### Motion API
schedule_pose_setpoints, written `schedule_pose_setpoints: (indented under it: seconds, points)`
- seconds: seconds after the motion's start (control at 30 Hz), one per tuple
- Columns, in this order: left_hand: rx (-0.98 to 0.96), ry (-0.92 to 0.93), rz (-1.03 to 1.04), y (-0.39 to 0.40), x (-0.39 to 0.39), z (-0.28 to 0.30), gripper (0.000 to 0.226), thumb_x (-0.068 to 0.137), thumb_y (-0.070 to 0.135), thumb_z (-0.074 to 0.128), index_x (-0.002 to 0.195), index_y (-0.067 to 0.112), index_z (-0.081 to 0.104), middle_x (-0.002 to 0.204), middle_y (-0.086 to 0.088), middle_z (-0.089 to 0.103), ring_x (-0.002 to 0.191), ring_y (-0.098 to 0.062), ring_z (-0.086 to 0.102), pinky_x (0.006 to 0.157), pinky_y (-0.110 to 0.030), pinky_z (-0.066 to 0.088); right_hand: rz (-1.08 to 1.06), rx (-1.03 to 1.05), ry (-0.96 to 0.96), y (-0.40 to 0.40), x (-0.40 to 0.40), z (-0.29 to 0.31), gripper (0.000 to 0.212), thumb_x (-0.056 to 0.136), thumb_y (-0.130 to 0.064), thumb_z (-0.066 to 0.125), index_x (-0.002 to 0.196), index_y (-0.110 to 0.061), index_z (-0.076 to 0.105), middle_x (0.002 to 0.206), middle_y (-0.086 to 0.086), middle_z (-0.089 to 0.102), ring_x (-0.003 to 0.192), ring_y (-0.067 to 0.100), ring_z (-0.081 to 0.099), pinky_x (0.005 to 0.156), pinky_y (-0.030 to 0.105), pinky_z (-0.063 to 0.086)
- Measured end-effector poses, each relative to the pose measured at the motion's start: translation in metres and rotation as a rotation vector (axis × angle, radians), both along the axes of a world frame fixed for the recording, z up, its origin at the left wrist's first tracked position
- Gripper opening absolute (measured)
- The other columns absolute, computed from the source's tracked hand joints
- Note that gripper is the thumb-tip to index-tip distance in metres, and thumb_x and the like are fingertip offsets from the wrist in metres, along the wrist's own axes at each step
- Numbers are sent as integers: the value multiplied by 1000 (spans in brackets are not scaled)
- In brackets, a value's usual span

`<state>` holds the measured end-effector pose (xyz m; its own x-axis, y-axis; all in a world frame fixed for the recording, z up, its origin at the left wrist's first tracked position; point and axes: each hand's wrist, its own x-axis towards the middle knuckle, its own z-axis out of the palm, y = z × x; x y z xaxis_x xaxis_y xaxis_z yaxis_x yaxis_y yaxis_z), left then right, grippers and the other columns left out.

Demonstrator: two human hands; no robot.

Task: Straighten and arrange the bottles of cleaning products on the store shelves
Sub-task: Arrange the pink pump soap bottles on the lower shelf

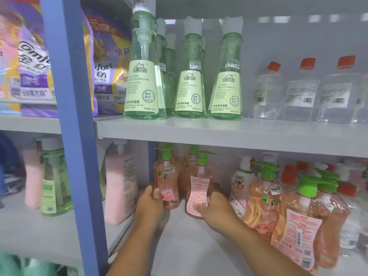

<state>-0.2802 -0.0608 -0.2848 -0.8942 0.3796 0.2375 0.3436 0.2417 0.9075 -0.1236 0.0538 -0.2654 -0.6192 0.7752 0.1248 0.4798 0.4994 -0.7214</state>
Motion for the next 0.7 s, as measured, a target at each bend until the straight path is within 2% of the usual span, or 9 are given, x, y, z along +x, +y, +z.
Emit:
schedule_pose_setpoints:
  seconds: [0.07, 0.17, 0.23, 0.3, 0.37, 0.43, 0.5, 0.57, 0.7]
  points:
    - [-55, 89, 11, 1, -1, -4, 25, 95, 27, 64, 117, 18, 59, 108, -5, 61, 103, -31, 62, 82, -35, 48, -28, -3, 42, -2, -1, -4, 51, 70, -48, 82, 113, -30, 62, 98, -17, 69, 93, 8, 69, 86, 29, 57]
    - [-72, 84, -2, 5, 3, -2, 44, 80, 36, 80, 110, 18, 54, 103, 0, 58, 95, -26, 62, 82, -40, 55, -134, 58, 36, -7, -2, -19, 78, 54, -76, 69, 111, -28, 52, 108, -9, 55, 104, 14, 60, 93, 34, 53]
    - [-55, 37, 11, 8, 3, 0, 47, 80, 37, 82, 110, 18, 52, 104, -2, 61, 94, -26, 64, 83, -43, 56, -127, 43, 64, -15, 0, -17, 60, 70, -64, 69, 109, -21, 52, 110, -5, 44, 113, 18, 52, 99, 35, 47]
    - [-68, 36, 17, 10, 3, 0, 43, 84, 36, 80, 111, 16, 53, 108, -5, 59, 98, -29, 64, 84, -43, 55, -53, -43, 145, -16, 3, -13, 40, 88, -32, 69, 122, -19, 53, 117, 0, 49, 107, 13, 59, 84, 20, 50]
    - [-67, 53, 14, 12, 4, -2, 39, 87, 34, 77, 110, 16, 52, 110, -6, 58, 101, -31, 63, 84, -44, 53, 65, -234, 222, -11, 4, -9, 64, 93, -13, 69, 149, -23, 39, 114, -4, 63, 87, -1, 65, 64, 9, 51]
    - [-67, 60, 18, 11, 6, -1, 36, 89, 34, 76, 106, 19, 49, 110, -5, 55, 102, -31, 62, 83, -43, 51, 53, -285, 270, -9, -1, -11, 74, 87, -19, 78, 147, -32, 37, 107, -8, 69, 92, 4, 71, 70, 18, 59]
    - [-64, 68, 20, 11, 7, -1, 35, 90, 35, 75, 103, 22, 45, 108, -4, 53, 103, -31, 61, 83, -43, 51, -116, -84, 151, -8, -10, -14, 77, 65, -57, 87, 126, -26, 52, 110, -4, 64, 108, 16, 64, 91, 36, 59]
    - [-48, 67, 19, 11, 10, -1, 32, 92, 34, 73, 106, 21, 48, 108, -3, 53, 103, -30, 61, 84, -43, 51, -198, 73, 18, -13, -16, -16, 90, 58, -80, 73, 122, -20, 53, 118, 1, 53, 117, 20, 49, 104, 40, 48]
    - [-23, 78, 21, 10, 10, -5, 26, 96, 32, 66, 109, 16, 51, 110, -5, 54, 104, -32, 59, 85, -44, 51, -113, -36, 205, -14, -15, -24, 53, 76, -50, 70, 120, -25, 57, 115, 2, 62, 101, 10, 64, 91, 33, 57]
